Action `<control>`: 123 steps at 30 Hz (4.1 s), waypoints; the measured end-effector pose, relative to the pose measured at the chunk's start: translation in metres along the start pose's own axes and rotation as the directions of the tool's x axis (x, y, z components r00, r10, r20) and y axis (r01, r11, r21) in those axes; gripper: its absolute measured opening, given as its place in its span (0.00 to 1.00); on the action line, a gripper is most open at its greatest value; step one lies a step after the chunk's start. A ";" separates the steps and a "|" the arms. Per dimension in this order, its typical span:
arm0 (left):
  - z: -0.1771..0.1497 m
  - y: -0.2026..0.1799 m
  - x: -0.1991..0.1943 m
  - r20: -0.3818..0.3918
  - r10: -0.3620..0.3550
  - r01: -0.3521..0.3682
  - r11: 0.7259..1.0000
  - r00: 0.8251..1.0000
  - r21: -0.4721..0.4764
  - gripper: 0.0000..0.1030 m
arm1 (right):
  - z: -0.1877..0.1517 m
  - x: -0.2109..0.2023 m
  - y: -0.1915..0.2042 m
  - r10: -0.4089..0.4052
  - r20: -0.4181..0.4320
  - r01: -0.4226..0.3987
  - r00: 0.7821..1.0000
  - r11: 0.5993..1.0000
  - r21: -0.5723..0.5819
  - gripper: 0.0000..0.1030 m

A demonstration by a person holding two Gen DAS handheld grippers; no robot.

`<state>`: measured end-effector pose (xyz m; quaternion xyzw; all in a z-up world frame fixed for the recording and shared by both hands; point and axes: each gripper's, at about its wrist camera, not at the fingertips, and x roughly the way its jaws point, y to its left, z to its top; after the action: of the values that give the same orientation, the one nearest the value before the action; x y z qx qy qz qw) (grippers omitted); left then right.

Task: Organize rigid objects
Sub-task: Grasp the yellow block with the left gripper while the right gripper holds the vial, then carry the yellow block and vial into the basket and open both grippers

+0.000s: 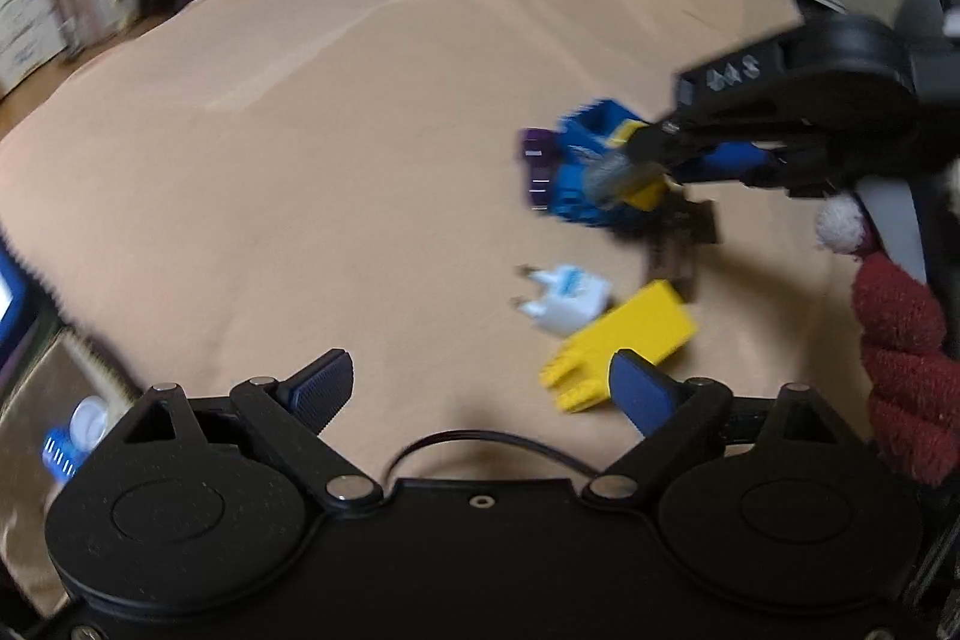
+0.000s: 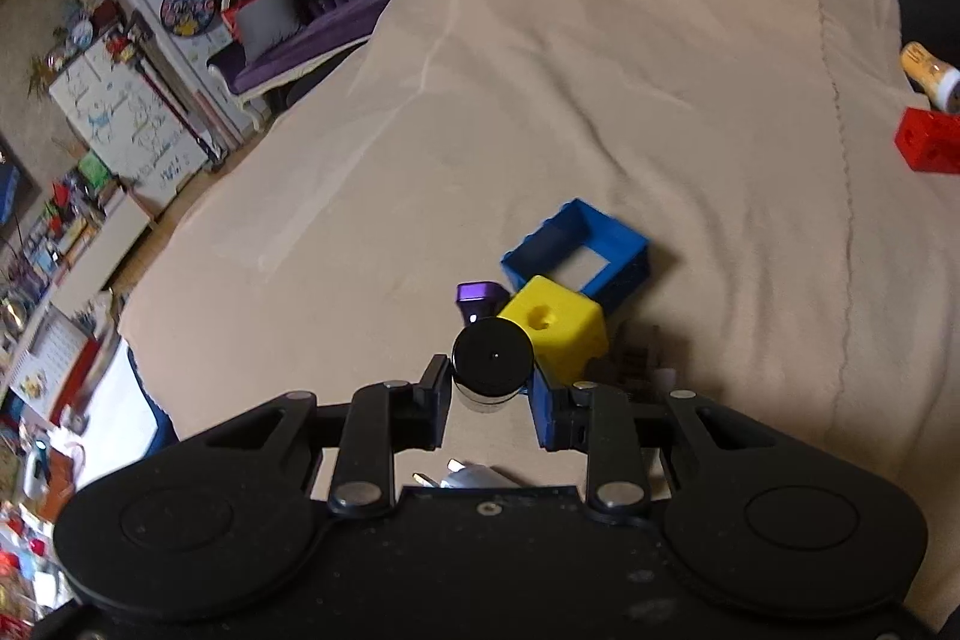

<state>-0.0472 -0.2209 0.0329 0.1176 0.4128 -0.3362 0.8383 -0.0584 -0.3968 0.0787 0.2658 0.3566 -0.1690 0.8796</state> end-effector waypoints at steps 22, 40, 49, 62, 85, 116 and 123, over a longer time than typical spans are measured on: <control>0.012 -0.019 0.056 -0.104 -0.017 0.015 1.000 0.994 -0.026 0.03 | -0.007 -0.022 -0.020 0.018 0.058 -0.021 0.998 0.998 0.054 0.26; 0.021 0.021 0.017 -0.036 -0.016 0.011 0.992 0.999 -0.127 0.53 | -0.004 -0.028 0.006 0.030 0.074 -0.030 0.997 1.000 -0.004 0.26; 0.000 -0.028 0.031 -0.012 0.023 -0.022 0.997 1.000 0.077 0.85 | -0.006 -0.024 -0.006 0.023 0.058 -0.024 0.998 0.999 0.021 0.26; -0.014 -0.018 0.046 -0.057 0.041 -0.038 0.998 0.998 0.058 0.59 | -0.009 -0.024 -0.006 0.034 0.048 -0.035 0.998 0.999 0.023 0.26; -0.022 0.195 -0.056 -0.041 0.309 -0.287 0.816 0.950 -0.502 0.59 | -0.052 0.015 0.144 0.179 -0.145 -0.211 0.973 0.943 -0.255 0.26; -0.086 0.314 -0.057 -0.292 0.405 -0.480 0.516 0.867 -0.709 0.61 | -0.156 0.120 0.327 0.073 -0.350 -0.252 0.934 0.829 -0.499 0.31; -0.088 0.312 -0.059 -0.293 0.411 -0.486 0.520 0.863 -0.703 0.68 | -0.159 0.118 0.318 0.068 -0.337 -0.235 0.939 0.841 -0.487 0.37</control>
<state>0.0799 0.0812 -0.0018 -0.1257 0.5066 0.1006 0.8470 0.0919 -0.0614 0.0086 0.0687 0.4986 0.0481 0.8628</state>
